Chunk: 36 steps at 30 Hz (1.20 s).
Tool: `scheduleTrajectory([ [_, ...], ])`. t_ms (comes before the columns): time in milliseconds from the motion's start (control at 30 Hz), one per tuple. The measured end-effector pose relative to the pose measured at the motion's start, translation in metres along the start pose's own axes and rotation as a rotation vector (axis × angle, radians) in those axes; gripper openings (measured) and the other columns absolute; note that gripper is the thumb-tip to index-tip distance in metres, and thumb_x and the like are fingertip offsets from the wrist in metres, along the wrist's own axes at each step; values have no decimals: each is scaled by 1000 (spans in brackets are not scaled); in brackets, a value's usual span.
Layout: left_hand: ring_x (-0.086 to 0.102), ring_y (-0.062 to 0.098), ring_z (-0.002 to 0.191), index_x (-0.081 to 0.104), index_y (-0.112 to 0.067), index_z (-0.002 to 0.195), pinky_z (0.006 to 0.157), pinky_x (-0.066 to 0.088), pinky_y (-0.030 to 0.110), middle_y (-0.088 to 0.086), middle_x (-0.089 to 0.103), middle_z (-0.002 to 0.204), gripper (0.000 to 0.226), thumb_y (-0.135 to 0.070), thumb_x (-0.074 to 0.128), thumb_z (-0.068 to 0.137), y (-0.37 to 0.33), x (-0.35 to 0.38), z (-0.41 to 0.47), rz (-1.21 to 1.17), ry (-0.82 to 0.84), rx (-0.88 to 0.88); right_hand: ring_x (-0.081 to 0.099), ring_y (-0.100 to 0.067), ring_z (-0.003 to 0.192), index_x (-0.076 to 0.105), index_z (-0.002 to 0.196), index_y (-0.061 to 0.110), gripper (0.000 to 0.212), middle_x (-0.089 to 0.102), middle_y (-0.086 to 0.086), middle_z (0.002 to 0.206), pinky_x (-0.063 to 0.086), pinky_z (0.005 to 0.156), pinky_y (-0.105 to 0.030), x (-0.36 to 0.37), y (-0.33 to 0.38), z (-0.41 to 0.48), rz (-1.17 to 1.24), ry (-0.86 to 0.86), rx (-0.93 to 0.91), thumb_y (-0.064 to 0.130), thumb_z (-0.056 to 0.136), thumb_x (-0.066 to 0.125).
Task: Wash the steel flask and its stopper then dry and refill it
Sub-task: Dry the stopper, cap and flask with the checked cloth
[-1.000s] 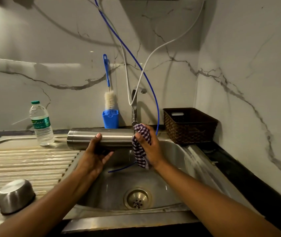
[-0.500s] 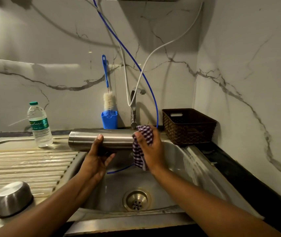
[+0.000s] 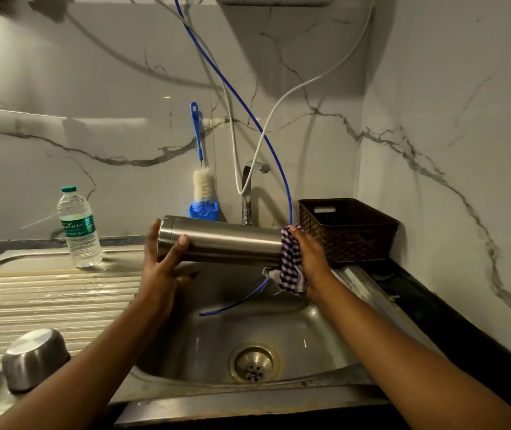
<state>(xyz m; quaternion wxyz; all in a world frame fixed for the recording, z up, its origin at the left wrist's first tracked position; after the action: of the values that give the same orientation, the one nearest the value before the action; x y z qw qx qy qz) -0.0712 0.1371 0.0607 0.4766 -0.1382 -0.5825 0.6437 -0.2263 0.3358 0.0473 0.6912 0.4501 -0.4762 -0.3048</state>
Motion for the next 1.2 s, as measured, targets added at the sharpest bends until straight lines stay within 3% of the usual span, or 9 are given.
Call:
scheduleTrajectory([
  [200, 55, 29, 100, 51, -31, 114, 68, 52, 36, 10, 47, 120, 34, -45, 59, 85, -11, -9, 7, 410, 41, 173, 64, -25, 97, 62, 114, 11, 39, 67, -7, 101, 52, 90, -41, 2, -4, -3, -167, -13, 62, 41, 88, 59],
  [367, 56, 25, 74, 51, -17, 92, 43, 53, 31, 14, 53, 91, 28, -44, 58, 88, 26, -15, 1, 126, -184, -476, 61, -3, 89, 56, 110, 24, 37, 62, 8, 97, 50, 74, -12, 20, 46, -40, -489, 35, -677, 46, 81, 62],
  [467, 60, 27, 57, 50, -14, 90, 33, 48, 24, 16, 54, 82, 33, -44, 62, 84, 42, -17, -13, 89, -211, -671, 58, -3, 101, 54, 120, 23, 52, 61, 3, 112, 48, 86, -16, 30, 54, -54, -655, 131, -949, 54, 79, 61],
  [600, 60, 26, 70, 52, -14, 93, 36, 49, 26, 16, 57, 86, 31, -43, 60, 87, 38, -13, -13, 47, -246, -523, 61, -2, 86, 60, 101, 24, 31, 63, 11, 91, 51, 74, -16, 26, 57, -45, -631, 67, -798, 47, 80, 63],
  [700, 61, 27, 85, 51, -16, 106, 57, 51, 35, 15, 59, 99, 30, -40, 57, 90, 36, -8, -16, -4, -235, -336, 61, -9, 81, 60, 84, 26, 9, 61, 12, 80, 52, 74, -23, 18, 59, -28, -628, -3, -505, 34, 86, 63],
  [900, 60, 30, 90, 48, -18, 114, 55, 53, 36, 19, 55, 111, 29, -37, 52, 93, 29, -4, -18, 100, -155, -127, 63, -19, 90, 62, 78, 25, 17, 67, 1, 87, 50, 86, -34, 4, 49, -19, -550, 23, -92, 37, 88, 58],
  [1000, 58, 28, 85, 49, -16, 108, 58, 52, 37, 16, 56, 100, 29, -39, 55, 91, 29, -5, -17, 77, -208, -297, 63, -14, 80, 61, 83, 21, 15, 64, 6, 79, 53, 74, -28, 13, 56, -28, -627, 20, -310, 35, 88, 58],
  [1100, 53, 26, 75, 48, -14, 90, 39, 52, 28, 16, 50, 87, 29, -40, 59, 88, 29, -9, -22, 95, -254, -547, 57, -3, 69, 63, 88, 19, 22, 59, 11, 75, 49, 63, -14, 27, 71, -49, -700, 58, -811, 40, 84, 56],
  [1200, 52, 26, 73, 48, -12, 101, 33, 48, 26, 16, 49, 87, 36, -41, 61, 86, 29, -17, -21, 119, -231, -634, 55, -7, 76, 62, 98, 16, 29, 59, 2, 89, 46, 67, -14, 35, 60, -60, -797, 202, -1119, 40, 83, 54],
])
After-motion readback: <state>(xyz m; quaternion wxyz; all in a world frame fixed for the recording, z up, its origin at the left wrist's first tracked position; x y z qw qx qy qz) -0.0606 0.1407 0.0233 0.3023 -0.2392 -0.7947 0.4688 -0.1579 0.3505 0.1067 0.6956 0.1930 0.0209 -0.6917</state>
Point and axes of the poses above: each hand's wrist, its own z-axis towards the middle knuckle, its own x-axis out of the palm, y = z × x, the point moved 6 cm from there along z, towards the middle knuckle
